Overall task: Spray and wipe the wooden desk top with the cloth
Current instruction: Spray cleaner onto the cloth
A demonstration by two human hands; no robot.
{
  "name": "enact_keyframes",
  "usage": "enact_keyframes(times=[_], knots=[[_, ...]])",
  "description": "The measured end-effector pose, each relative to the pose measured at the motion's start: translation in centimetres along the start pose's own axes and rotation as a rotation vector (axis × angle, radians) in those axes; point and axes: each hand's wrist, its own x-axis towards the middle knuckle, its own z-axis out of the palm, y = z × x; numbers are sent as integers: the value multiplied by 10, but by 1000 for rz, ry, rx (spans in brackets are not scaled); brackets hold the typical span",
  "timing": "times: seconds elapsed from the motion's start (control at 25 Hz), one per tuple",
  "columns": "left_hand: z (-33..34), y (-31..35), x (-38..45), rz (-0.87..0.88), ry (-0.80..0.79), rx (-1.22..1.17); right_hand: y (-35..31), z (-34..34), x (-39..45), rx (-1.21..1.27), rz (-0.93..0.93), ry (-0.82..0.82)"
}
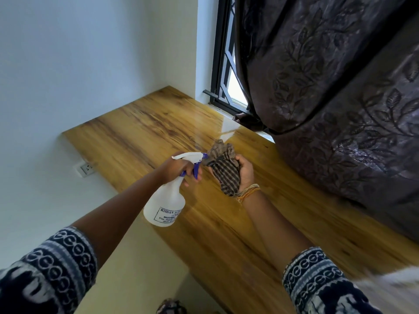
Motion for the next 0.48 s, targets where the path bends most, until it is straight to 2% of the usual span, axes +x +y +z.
enact_keyframes(times=[0.08,0.24,0.36,0.48], knots=[[-21,4,5,46,40,17,3,9,11,-1,10,19],[-74,10,36,16,129,-20,4,31,51,12,-30,73],[-118,7,59,15,200,-144,9,53,87,15,-65,68],[-157,7,85,67,159,-196,15,73,112,32,-112,23]])
